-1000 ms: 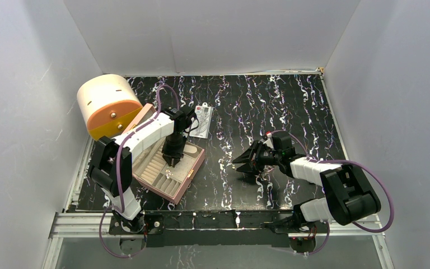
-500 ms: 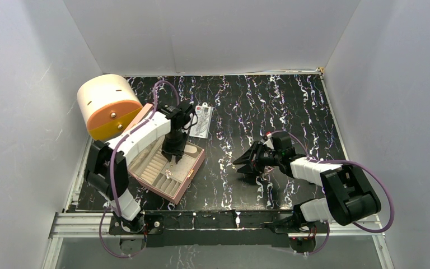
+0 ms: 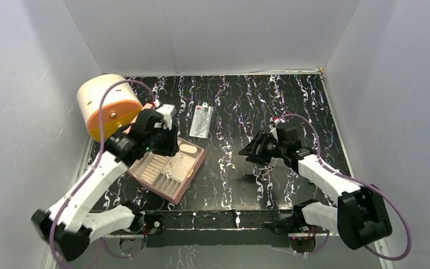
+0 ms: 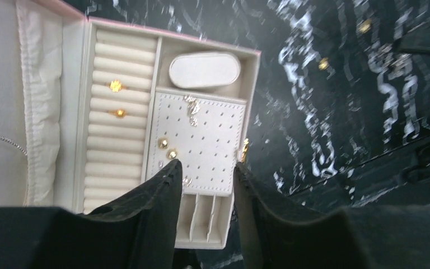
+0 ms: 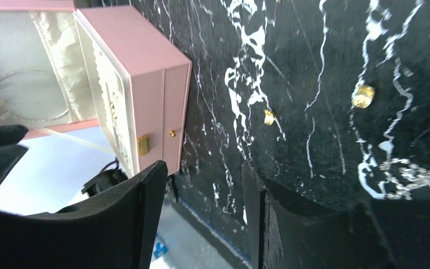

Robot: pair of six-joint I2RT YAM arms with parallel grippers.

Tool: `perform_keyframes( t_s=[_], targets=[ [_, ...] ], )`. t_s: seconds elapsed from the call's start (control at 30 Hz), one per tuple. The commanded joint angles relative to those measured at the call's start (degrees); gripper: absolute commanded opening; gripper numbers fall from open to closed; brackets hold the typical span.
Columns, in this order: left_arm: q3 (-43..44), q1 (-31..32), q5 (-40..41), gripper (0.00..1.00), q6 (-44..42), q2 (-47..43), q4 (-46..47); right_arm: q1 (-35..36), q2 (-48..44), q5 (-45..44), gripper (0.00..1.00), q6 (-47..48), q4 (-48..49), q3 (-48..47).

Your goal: Organize the mixed jewelry

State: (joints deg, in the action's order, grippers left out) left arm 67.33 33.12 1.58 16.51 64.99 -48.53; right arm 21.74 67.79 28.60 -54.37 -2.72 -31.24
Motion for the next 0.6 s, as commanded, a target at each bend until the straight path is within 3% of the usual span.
perform_keyframes(
  t_s=[0.0,0.13,0.27,0.37,0.57],
  targets=[
    [-8.3,-0.2,-1.4,0.42,2.2,-12.7,16.3,-0.2,-4.7,-10.1,0.61,7.9,-8.6,-5.4],
    [-12.6,-0.2,-1.3,0.52,4.8,-21.1,23.2,-0.1,-8.0,-14.1,0.61,12.5,-15.2,-9.4],
    [-12.9,-0.2,-3.1,0.64,5.6,-25.9,22.5,1.4,-8.9,-18.7,0.60,16.8,-23.4,-13.2],
    [-13.5,-0.2,-2.4,0.78,7.8,-29.3,21.2,3.8,-10.3,-21.8,0.60,16.8,-25.7,-13.2],
    [-14.3,-0.2,2.4,0.79,11.0,-34.6,17.9,10.0,-11.8,-24.6,0.58,15.9,-27.2,-12.8]
  ],
)
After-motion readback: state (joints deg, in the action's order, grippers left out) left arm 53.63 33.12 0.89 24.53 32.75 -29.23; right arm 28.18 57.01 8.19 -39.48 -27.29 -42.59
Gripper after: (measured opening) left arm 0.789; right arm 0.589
